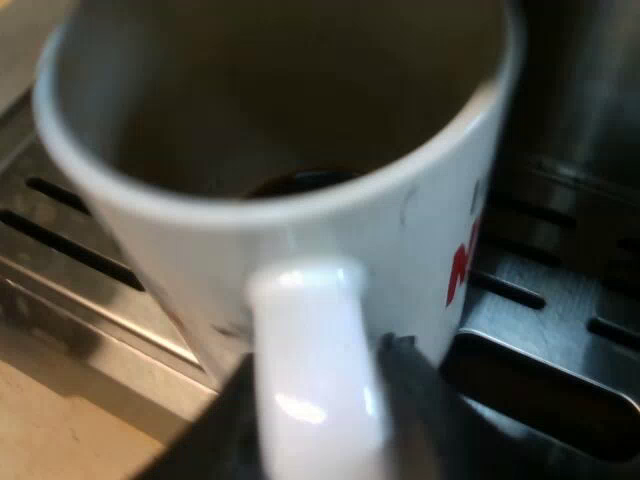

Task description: Place mug into machine

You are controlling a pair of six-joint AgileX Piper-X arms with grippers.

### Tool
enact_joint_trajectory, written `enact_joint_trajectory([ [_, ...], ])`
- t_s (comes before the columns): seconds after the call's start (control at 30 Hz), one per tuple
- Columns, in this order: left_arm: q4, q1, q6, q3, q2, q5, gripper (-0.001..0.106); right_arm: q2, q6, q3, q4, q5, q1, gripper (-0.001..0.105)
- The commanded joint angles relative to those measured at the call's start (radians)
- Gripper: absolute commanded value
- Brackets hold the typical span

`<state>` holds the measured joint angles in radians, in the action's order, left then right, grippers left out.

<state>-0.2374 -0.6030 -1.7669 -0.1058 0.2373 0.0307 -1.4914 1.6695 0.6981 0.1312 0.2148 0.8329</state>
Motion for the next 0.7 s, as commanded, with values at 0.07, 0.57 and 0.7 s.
enact_joint_trajectory([
  [0.07,0.012,0.0,-0.008,-0.003,-0.002,0.003,0.082,0.015,0.009,0.021,0.041,-0.001,-0.002,0.068],
  [0.57,0.012,0.0,-0.008,-0.003,-0.002,0.003,0.082,0.242,0.009,-0.118,0.01,0.026,-0.002,0.066],
  [0.7,0.012,0.0,-0.008,-0.003,-0.002,0.003,0.082,0.277,0.009,-0.214,0.121,0.036,-0.002,0.062],
])
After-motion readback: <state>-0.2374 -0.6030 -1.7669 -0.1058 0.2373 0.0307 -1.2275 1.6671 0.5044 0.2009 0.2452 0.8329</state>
